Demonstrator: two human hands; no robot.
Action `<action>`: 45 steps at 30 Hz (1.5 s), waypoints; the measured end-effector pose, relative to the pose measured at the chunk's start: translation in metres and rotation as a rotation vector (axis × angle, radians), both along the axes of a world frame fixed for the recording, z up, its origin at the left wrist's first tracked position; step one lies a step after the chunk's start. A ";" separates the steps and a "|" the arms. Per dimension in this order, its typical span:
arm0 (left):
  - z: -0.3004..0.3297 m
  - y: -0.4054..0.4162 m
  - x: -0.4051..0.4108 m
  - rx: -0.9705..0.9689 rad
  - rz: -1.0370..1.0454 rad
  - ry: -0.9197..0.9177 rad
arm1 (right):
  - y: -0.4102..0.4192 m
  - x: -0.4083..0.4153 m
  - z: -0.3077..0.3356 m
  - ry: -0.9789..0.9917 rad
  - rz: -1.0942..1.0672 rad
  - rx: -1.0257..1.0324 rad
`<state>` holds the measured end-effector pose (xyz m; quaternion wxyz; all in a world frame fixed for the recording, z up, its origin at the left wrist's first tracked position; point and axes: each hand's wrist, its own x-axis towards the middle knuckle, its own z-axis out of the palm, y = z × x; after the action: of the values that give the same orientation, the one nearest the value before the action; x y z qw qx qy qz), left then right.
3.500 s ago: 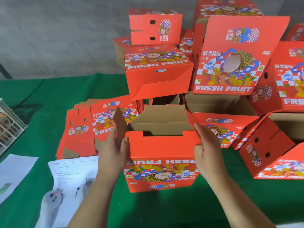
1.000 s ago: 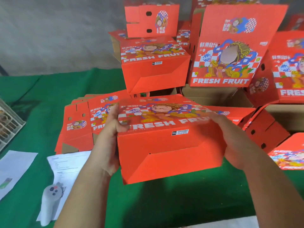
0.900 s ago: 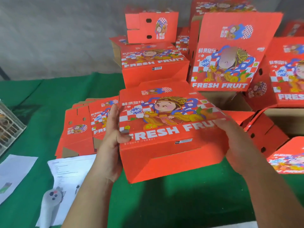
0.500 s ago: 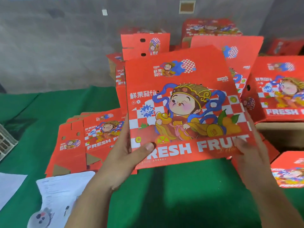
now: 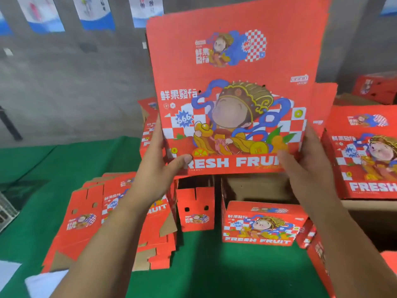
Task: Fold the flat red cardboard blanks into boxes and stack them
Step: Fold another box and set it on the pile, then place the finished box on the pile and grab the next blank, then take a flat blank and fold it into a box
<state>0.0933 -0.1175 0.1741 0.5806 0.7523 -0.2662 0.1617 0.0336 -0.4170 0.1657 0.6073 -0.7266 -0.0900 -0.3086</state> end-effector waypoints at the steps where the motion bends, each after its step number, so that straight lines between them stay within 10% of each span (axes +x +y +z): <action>1: 0.009 0.006 0.007 -0.008 0.026 -0.025 | 0.006 0.013 0.008 -0.003 0.012 -0.010; 15: 0.049 0.051 0.059 -0.117 0.182 -0.063 | 0.063 0.120 0.039 -0.022 0.184 0.017; 19: 0.054 0.048 0.090 0.407 0.661 0.228 | 0.070 0.163 0.052 0.251 0.038 -0.385; 23: 0.065 0.046 0.107 0.836 0.703 0.515 | 0.077 0.175 0.054 0.471 -0.041 -0.656; 31: 0.017 0.015 0.070 0.315 0.647 0.119 | 0.128 0.141 0.022 0.195 0.021 -0.607; 39: -0.076 0.046 0.033 0.063 0.495 0.260 | 0.209 0.103 -0.051 0.068 0.181 -0.898; 45: -0.164 0.126 -0.005 -0.049 0.635 0.647 | 0.262 0.087 -0.147 0.436 0.375 -0.875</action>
<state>0.0887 0.0090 0.0105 0.5733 0.7944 0.1769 0.0945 0.1207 -0.1555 0.0184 0.2964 -0.9311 -0.2105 0.0303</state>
